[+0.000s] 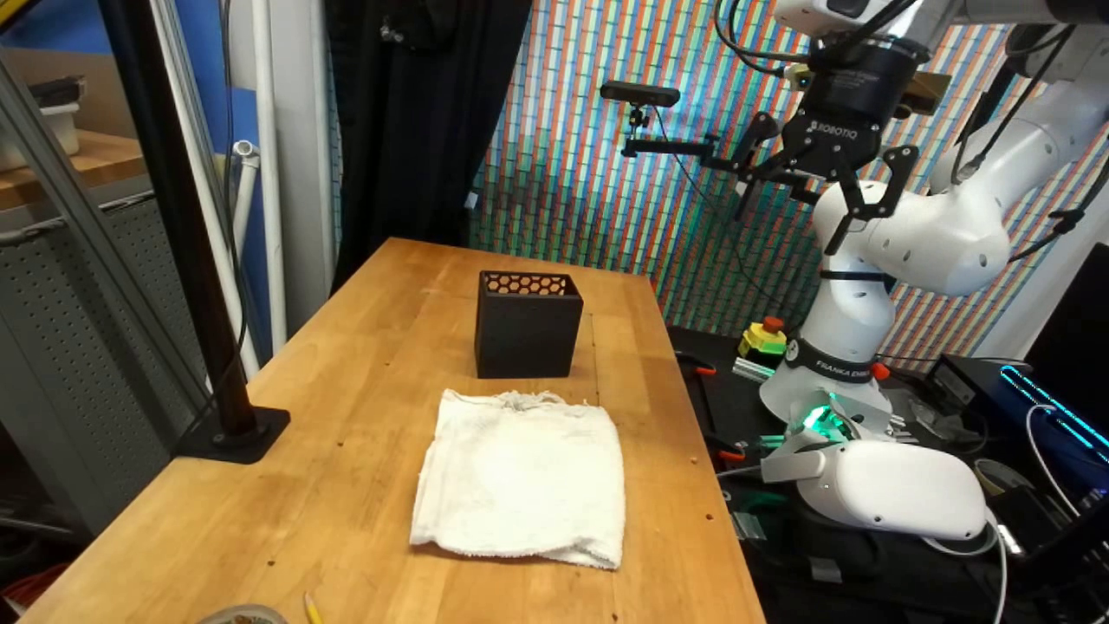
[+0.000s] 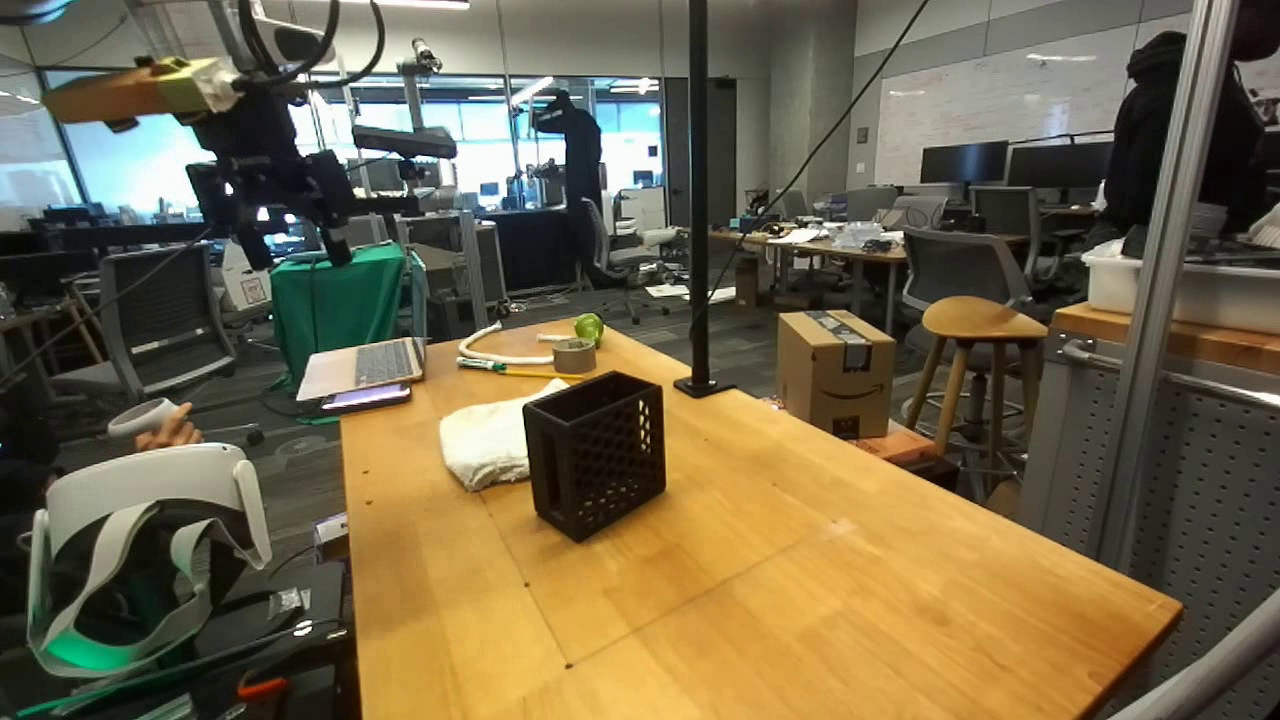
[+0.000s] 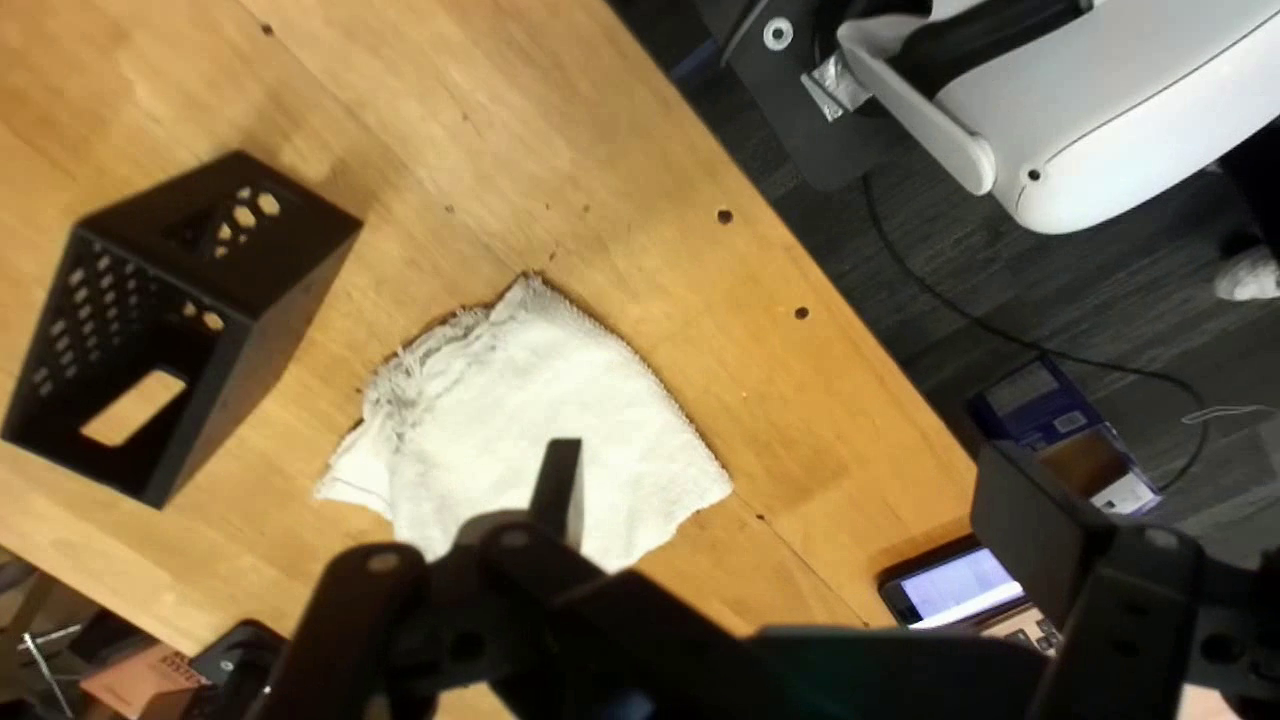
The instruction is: Pick up the white towel from from the table and put it in the small black basket.
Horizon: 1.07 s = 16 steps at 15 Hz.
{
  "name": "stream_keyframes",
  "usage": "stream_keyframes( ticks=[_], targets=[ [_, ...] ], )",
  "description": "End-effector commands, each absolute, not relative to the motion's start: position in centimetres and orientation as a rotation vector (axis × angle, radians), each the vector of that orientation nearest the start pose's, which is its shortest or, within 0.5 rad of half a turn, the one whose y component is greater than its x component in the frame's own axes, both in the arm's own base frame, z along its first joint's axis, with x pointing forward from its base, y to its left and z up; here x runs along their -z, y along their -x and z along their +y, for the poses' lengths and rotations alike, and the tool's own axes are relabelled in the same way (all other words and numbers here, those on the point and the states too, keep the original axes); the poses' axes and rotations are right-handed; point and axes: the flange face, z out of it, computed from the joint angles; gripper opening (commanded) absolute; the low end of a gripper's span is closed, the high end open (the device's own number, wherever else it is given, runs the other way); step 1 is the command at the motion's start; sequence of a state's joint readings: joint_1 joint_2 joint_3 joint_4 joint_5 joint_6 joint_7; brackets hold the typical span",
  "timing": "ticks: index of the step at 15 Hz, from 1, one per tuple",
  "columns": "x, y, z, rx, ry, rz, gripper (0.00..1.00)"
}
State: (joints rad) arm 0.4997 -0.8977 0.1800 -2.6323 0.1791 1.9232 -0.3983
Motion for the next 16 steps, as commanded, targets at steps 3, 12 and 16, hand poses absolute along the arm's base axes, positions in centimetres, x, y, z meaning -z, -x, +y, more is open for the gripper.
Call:
stream_keyframes(
  ticks=[3, 12, 16],
  targets=[
    [-49.5, -27.8, 26.3, 0.321, 2.612, -1.596, 1.00],
    [-42.0, -37.5, 30.1, 0.176, 2.690, -1.655, 1.00],
    [-40.0, -40.8, 31.0, 0.129, 2.742, -1.686, 1.00]
  ],
)
